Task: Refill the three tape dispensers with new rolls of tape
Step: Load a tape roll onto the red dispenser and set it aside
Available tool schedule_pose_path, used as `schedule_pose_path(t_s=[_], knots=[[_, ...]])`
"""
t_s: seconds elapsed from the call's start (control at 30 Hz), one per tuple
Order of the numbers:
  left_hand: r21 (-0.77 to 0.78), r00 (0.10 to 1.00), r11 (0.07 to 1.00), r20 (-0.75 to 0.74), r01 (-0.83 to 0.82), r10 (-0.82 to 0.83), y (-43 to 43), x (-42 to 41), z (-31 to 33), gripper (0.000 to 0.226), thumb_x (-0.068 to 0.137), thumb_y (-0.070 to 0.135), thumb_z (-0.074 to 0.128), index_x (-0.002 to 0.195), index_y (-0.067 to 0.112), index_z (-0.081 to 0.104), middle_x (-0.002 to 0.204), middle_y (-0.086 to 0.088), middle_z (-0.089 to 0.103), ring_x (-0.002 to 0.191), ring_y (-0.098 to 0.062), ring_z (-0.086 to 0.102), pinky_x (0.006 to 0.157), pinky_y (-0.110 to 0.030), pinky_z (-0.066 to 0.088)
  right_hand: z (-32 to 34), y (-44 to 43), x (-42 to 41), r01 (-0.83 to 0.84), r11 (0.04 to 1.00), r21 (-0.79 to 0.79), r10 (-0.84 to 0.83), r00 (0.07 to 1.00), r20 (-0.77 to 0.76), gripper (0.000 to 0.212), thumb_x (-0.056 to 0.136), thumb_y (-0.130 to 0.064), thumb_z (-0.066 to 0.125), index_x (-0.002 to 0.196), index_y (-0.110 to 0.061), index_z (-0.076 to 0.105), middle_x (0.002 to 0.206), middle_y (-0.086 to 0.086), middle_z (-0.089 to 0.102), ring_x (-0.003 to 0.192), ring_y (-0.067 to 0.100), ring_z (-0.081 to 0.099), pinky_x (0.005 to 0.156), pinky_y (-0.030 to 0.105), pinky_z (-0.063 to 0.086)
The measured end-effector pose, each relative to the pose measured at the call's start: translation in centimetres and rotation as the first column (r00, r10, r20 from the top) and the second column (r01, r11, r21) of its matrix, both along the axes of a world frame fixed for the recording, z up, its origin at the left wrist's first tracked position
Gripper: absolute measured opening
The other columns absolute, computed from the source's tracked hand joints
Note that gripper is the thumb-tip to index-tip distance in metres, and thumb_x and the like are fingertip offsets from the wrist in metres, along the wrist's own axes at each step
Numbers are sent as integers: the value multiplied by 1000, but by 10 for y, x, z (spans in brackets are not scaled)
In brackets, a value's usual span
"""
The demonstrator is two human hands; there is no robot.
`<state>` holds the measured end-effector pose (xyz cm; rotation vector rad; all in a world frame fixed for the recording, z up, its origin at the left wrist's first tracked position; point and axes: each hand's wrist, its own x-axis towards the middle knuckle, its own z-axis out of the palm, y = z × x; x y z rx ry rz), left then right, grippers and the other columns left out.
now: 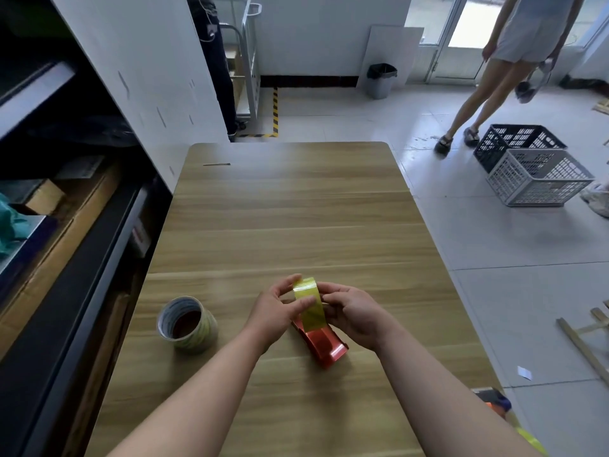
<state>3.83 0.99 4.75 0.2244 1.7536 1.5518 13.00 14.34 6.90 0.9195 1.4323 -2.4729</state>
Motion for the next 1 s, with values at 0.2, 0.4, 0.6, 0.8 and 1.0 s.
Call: schedule_pose_path(t_s=[0.2,0.4,0.6,0.8,1.0], knots=[[77,971,988,208,-136,117,1,-3,-1,26,93,5,56,117,13,59,102,-9,70,79,-19,67,65,-32,57,4,-5,-6,-28,999,18,28,999,18,35,96,8,34,112,-3,63,112,22,63,88,25,54,86,30,51],[33,900,941,306,-336,311,-2,-12,-8,17,95,5,52,96,19,61,91,-10,65,74,-20,61,64,-34,53,-14,9,-5,-17,899,438,-75,978,193,36,94,7,39,121,2,61,107,13,65,90,16,59,76,21,48],[-56,814,894,391,-446,430,-15,-21,-21,17,100,12,43,92,15,58,85,-8,62,69,-20,59,55,-32,54,-73,22,14,-312,764,565,-29,858,512,32,95,-4,52,127,-2,59,130,13,61,118,24,57,95,28,45],[-158,811,900,391,-407,436,-18,-12,-39,11,98,16,49,91,19,56,83,-3,61,71,-15,57,62,-31,46,-110,11,7,-368,792,486,12,806,591,39,89,3,60,127,4,54,118,19,64,110,32,62,86,33,49],[-194,797,901,420,-388,434,-25,-19,-47,4,97,20,52,93,17,53,79,-3,60,67,-14,55,56,-28,45,-135,6,0,-538,581,611,-24,739,674,17,77,-8,68,86,-19,59,91,5,70,94,28,67,77,31,51]])
